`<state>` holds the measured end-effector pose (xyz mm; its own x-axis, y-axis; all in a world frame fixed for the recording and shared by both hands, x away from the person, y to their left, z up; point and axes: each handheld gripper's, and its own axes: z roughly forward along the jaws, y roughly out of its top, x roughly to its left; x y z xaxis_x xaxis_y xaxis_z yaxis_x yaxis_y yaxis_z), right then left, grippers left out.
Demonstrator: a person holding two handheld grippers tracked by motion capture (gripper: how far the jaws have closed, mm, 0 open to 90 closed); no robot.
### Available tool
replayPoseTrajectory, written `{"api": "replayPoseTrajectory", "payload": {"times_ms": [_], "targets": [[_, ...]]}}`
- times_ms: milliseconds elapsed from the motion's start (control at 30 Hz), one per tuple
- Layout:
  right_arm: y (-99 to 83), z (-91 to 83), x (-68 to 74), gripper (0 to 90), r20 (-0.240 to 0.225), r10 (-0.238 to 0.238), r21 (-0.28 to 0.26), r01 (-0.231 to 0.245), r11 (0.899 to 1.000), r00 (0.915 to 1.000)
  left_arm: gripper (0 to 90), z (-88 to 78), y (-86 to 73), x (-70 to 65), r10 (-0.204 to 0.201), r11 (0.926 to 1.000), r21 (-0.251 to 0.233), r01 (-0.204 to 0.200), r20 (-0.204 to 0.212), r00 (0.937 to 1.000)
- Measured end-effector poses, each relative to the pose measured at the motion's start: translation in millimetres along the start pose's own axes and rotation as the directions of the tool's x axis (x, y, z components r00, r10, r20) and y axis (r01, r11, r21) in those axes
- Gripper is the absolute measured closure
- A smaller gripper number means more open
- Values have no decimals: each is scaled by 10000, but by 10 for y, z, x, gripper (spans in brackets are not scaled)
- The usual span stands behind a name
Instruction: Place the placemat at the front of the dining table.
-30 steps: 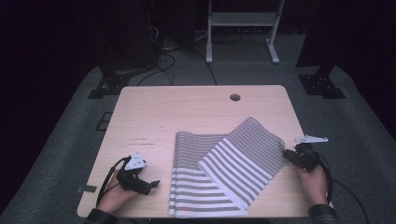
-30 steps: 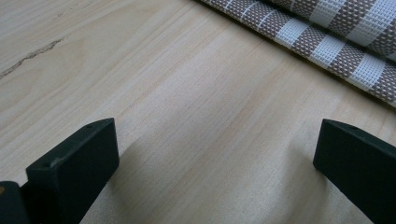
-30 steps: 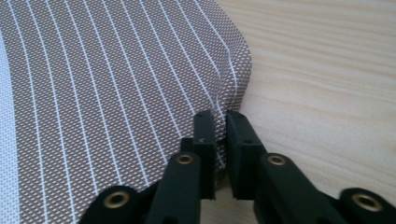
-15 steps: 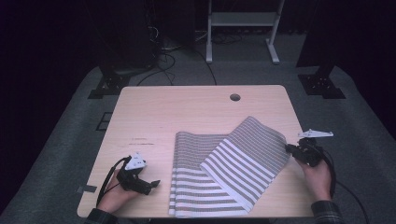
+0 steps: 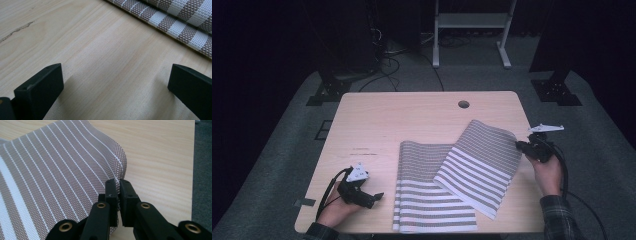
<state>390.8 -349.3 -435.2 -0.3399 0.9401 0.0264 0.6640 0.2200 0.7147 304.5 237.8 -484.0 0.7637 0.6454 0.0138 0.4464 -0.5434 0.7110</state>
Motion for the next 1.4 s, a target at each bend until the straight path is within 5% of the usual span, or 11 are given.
{"api": "replayPoseTrajectory", "payload": {"times_ms": [533,700,967,1200,1400], "targets": [[424,382,-19,851,27,-39,-55,39,10000,10000,0,7,4,-4,-22,10000,-22,22,-36,10000],[445,454,-36,764,224,-56,-124,59,9999,9997,0,10,6,-5,-20,10000,-27,20,-40,10000],[360,230,-21,519,520,-94,-506,121,9986,9986,0,14,10,-3,0,10000,-25,0,-30,10000],[163,-66,47,492,-26,394,-889,-395,9953,9992,0,9,6,-15,-68,10000,-30,68,-73,10000],[-81,-278,289,468,-86,-53,-903,45,9959,9999,0,7,7,-10,-21,10000,-10,21,-56,10000]]}}
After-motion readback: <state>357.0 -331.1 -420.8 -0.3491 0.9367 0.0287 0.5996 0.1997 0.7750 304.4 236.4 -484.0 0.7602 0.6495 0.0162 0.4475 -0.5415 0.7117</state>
